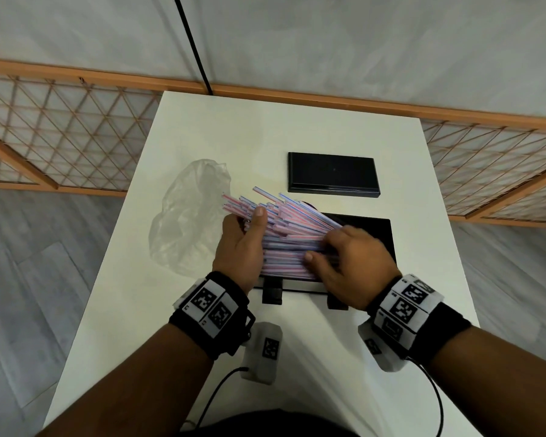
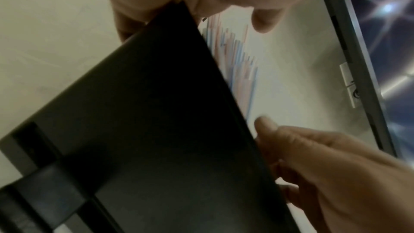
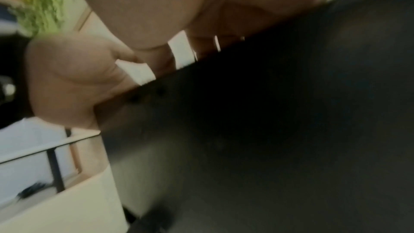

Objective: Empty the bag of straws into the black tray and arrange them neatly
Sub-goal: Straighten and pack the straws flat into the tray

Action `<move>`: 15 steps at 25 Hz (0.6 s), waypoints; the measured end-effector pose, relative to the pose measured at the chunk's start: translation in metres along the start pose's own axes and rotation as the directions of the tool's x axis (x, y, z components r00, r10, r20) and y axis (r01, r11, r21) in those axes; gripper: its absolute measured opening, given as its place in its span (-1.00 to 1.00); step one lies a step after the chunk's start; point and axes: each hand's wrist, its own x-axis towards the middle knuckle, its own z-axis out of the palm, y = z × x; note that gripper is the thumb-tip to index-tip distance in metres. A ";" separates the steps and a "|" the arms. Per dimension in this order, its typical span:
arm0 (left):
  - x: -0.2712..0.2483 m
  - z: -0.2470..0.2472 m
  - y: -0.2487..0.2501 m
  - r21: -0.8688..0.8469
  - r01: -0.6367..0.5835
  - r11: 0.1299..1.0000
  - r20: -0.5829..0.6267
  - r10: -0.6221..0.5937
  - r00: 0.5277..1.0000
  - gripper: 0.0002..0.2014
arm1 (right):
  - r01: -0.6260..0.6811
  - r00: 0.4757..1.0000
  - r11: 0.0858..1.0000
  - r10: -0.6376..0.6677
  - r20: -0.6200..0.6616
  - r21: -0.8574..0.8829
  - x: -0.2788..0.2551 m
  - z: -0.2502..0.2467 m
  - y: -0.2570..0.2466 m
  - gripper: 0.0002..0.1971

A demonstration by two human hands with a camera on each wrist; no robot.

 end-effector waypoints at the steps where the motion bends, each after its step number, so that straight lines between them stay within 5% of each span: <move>1: 0.005 -0.001 -0.004 -0.055 0.036 0.998 -0.017 -0.037 0.999 -0.18 | -0.013 0.999 0.999 0.015 -0.052 0.034 0.000 -0.002 0.005 -0.53; 4: 0.020 0.000 -0.016 -0.141 0.143 0.980 -0.019 -0.147 0.989 0.03 | -0.050 0.999 0.999 0.051 0.020 -0.015 0.003 -0.003 0.010 -0.45; 8: 0.019 0.006 -0.023 0.006 0.106 0.994 0.037 -0.106 0.994 0.04 | 0.049 0.987 0.999 -0.045 0.158 -0.021 0.008 0.008 -0.001 -0.32; 12: 0.000 0.003 -0.009 0.078 0.034 0.996 0.067 -0.040 0.997 -0.04 | -0.028 0.975 0.990 0.058 0.214 -0.141 0.007 0.010 -0.003 -0.16; 15: -0.011 0.004 0.003 0.145 -0.047 0.988 0.074 0.036 0.997 -0.41 | -0.027 0.957 0.990 0.065 0.282 -0.137 0.008 0.006 -0.004 -0.07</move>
